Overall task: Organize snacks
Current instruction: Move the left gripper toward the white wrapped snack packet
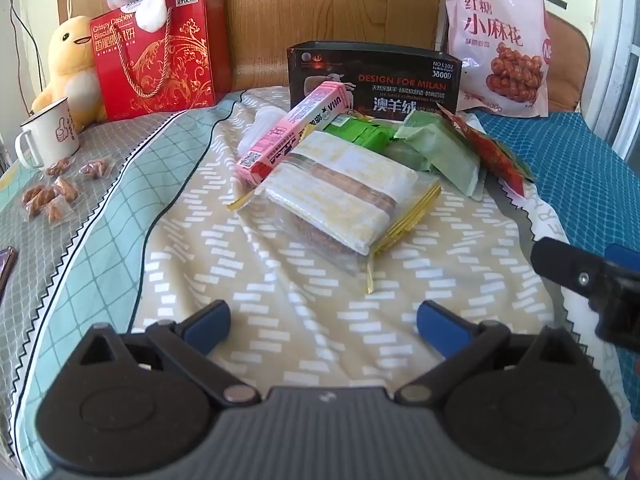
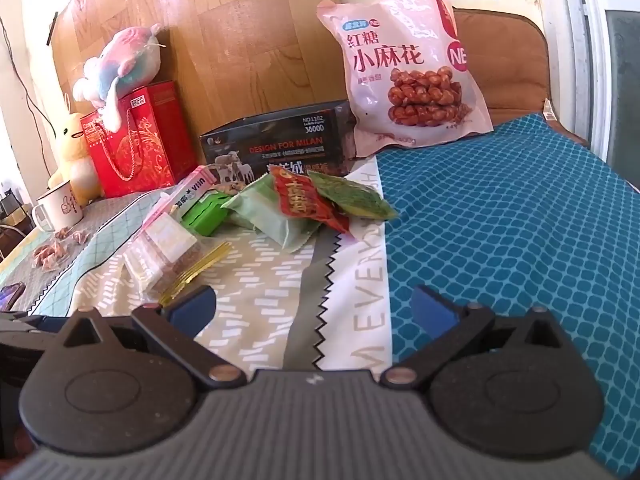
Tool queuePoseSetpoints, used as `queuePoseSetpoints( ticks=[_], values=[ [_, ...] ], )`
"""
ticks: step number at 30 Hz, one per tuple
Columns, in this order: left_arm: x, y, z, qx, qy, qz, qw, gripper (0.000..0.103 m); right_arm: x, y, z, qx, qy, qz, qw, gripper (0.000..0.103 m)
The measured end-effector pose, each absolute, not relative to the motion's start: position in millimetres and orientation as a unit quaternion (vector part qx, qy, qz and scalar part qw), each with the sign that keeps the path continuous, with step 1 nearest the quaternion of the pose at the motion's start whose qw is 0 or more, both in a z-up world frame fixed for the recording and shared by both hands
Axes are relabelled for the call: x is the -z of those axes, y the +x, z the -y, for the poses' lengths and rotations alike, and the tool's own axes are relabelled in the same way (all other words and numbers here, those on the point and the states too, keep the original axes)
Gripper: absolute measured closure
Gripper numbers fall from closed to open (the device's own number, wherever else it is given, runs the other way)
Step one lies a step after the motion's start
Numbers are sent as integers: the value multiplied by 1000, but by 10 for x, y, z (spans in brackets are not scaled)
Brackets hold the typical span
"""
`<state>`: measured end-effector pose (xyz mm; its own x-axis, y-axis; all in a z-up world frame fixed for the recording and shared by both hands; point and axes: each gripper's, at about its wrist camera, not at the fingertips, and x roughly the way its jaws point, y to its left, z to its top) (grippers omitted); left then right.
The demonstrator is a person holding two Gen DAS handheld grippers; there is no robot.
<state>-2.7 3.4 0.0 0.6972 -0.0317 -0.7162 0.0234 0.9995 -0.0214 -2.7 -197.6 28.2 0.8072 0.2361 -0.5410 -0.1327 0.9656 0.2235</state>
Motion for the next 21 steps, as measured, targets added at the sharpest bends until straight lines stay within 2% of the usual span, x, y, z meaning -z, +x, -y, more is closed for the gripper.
queuePoseSetpoints(
  ticks=[8,13,16,18,21],
  values=[
    [-48,-173,-188,61,-13,-357,932,0,-284,-17,1977,-113,83,-286,948,0],
    [-128,-192,-520,76,-84,-328,938,1,-284,-52,1913,-148,58,-270,950,2],
    [-229,-141,-656,54,-77,-304,948,9,-301,22,1811,-174,29,-267,947,17],
    [-291,-45,-779,59,-94,-304,946,19,-273,59,1752,-197,20,-275,941,32],
    [-363,148,-910,77,-115,-294,946,28,-230,132,1609,-242,13,-302,922,37]
  ],
)
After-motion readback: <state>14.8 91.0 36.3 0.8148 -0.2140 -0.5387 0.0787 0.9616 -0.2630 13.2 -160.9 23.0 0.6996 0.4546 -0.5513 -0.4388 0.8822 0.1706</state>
